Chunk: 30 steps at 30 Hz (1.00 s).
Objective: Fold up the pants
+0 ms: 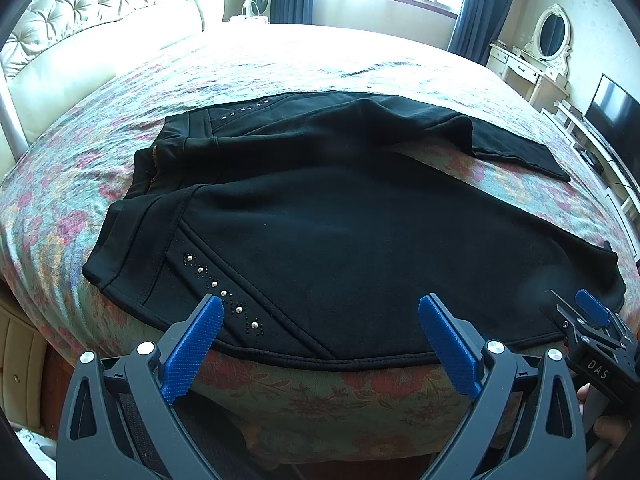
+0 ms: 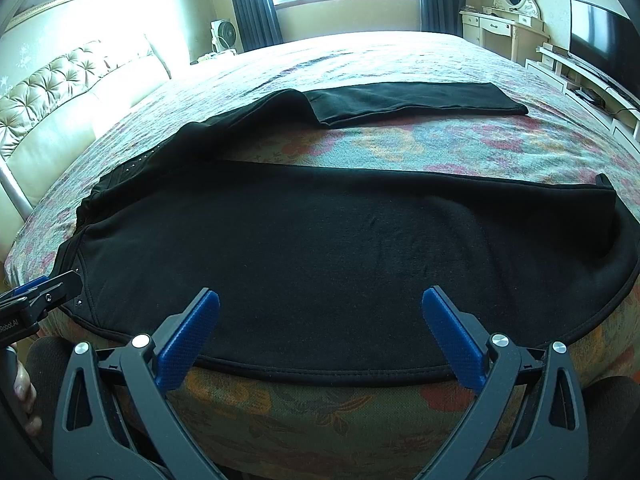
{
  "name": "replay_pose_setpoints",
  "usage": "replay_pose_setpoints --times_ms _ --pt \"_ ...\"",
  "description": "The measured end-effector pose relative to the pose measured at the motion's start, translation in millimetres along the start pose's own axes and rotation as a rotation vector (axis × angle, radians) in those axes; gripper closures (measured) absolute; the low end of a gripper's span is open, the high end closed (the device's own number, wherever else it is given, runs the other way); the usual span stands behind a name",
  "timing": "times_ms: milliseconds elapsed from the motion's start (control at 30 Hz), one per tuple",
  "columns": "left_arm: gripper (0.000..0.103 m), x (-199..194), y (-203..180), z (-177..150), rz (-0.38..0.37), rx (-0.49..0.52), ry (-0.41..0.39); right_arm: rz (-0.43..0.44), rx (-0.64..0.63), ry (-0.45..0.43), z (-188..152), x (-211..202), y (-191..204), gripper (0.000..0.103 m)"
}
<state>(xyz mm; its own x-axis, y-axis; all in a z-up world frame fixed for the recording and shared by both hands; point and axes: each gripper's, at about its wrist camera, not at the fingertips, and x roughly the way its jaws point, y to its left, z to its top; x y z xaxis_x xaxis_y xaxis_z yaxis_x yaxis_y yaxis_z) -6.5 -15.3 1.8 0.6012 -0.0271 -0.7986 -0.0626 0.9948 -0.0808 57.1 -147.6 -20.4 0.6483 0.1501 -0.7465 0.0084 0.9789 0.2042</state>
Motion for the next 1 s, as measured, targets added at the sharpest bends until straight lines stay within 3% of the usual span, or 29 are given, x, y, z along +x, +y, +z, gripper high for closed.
replay_pose_setpoints --times_ms 1000 --pt "0.006 5 3 -1 -0.023 -0.008 0.039 0.009 0.013 0.042 -1 13 -1 0.002"
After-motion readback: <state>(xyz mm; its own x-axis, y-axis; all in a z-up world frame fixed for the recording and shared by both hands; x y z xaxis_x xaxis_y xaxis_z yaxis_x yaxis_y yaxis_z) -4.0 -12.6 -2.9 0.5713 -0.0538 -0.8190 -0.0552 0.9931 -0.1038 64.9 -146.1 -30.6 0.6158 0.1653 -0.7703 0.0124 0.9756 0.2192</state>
